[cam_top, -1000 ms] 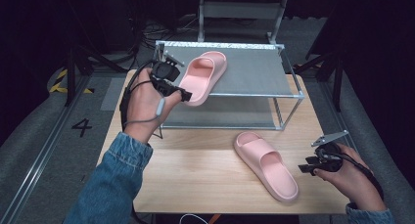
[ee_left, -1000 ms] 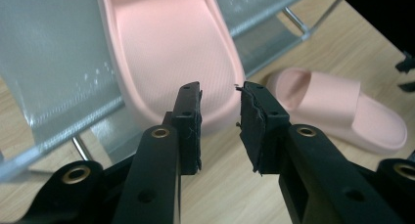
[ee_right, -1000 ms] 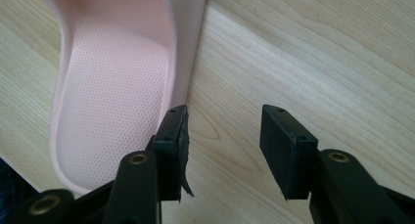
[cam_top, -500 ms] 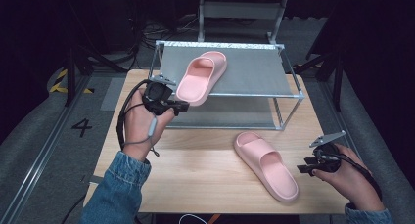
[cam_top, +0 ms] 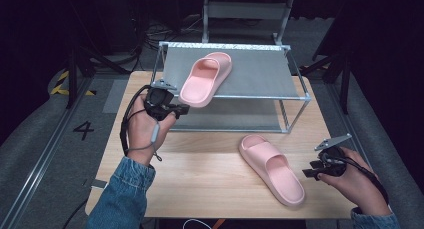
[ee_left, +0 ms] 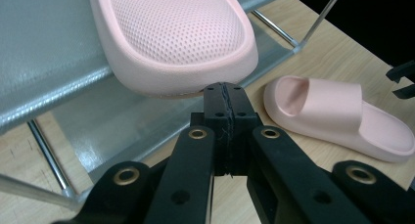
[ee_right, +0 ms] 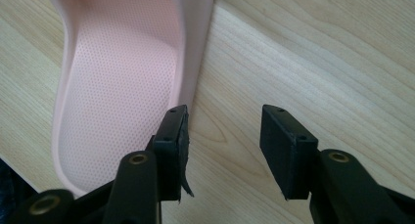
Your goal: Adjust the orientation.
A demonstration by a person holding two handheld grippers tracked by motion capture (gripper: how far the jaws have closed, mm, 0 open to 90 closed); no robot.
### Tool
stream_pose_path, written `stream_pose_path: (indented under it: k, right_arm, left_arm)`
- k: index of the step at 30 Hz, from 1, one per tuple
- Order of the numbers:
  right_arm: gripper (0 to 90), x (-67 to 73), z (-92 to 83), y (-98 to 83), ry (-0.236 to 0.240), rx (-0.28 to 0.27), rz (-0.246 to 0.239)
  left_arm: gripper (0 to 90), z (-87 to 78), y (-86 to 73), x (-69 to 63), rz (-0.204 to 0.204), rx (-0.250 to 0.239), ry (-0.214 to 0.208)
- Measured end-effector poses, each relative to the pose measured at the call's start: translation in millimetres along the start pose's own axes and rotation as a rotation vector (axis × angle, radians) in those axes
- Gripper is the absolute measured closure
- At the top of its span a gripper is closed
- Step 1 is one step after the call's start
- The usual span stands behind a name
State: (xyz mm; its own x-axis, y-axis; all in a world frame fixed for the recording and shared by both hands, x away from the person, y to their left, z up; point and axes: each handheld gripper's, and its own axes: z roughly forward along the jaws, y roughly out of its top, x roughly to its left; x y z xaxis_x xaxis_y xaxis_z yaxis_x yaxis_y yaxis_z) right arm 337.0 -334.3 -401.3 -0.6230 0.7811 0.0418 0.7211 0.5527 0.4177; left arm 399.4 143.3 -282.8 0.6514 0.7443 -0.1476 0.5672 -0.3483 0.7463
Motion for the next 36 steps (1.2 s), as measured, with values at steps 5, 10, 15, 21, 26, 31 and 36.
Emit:
stream_pose_path:
  k: [5, 10, 15, 21, 26, 31, 36]
  right_arm:
    - [54.6, 0.3, 0.0, 0.4, -0.002, 0.0, -0.007]
    - [54.6, 0.5, 0.4, 0.4, -0.004, 0.001, -0.008]
    - [54.5, 0.3, -0.2, 0.2, 0.002, -0.003, -0.008]
    - [54.5, -0.5, -0.6, 0.0, 0.0, -0.004, -0.003]
    - [54.5, 0.2, -0.2, 0.0, 0.002, -0.004, -0.007]
    - [54.5, -0.3, 0.4, -1.0, 0.002, 0.0, -0.003]
    - [54.4, 0.3, 0.3, -0.9, -0.001, -0.001, -0.002]
  left_arm:
    - [90.0, 13.4, 6.8, -5.1, 0.021, 0.0, 0.001]
    - [88.7, 26.5, 18.9, -12.7, 0.043, 0.008, 0.013]
    - [87.3, 40.3, 27.0, -16.2, 0.05, 0.0, 0.009]
    - [83.6, 55.6, 38.6, -18.4, 0.051, -0.013, 0.002]
    - [74.8, 67.1, 48.1, -12.9, 0.069, -0.046, 0.01]
    - [70.0, 80.2, 52.6, -8.0, 0.065, -0.063, -0.043]
    - [66.6, 80.3, 52.3, -6.9, 0.063, -0.08, -0.067]
